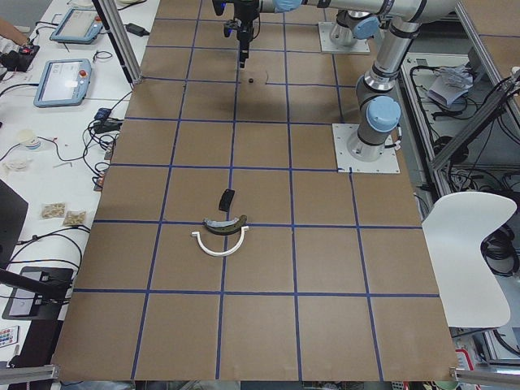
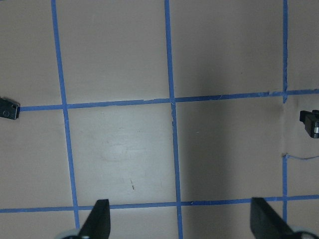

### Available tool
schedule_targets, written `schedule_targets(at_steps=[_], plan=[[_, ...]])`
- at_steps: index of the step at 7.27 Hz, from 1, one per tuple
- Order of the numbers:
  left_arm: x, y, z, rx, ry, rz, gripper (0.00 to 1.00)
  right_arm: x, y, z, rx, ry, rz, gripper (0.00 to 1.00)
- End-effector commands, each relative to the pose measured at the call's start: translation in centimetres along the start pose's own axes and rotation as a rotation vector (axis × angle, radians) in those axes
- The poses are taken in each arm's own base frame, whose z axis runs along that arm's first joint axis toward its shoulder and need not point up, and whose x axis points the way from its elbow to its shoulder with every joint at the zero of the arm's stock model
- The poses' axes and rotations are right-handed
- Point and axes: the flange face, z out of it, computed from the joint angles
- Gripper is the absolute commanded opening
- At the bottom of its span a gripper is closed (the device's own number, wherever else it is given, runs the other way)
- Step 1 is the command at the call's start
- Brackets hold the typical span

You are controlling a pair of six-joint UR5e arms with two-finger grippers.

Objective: Place bearing gear from tray to pile

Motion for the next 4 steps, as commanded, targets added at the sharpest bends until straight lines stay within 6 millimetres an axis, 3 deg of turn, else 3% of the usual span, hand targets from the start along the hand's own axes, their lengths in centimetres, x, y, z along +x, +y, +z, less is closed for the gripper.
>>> schedule_targets(at_steps=[1, 2, 3, 4], plan=[[0.6, 0.5, 0.9, -0.016, 0.005, 0.010, 1.00, 21.5, -1.8, -6.2, -0.108, 0.176, -0.133, 1.00], [0.6, -0.3, 2.2, -0.027, 0.026, 0.008, 1.00, 32.5, -1.0, -7.6, -0.154, 0.209, -0.133, 1.00], [1.8, -1.8, 5.5, -0.033, 0.143, 0.001, 1.00, 41.5, 1.2, -8.5, -0.164, 0.201, -0.119, 1.00], [3.1, -2.4, 9.7, -0.007, 0.192, -0.013, 1.00, 48.5, 2.7, -9.5, -0.108, 0.185, -0.217, 1.00]])
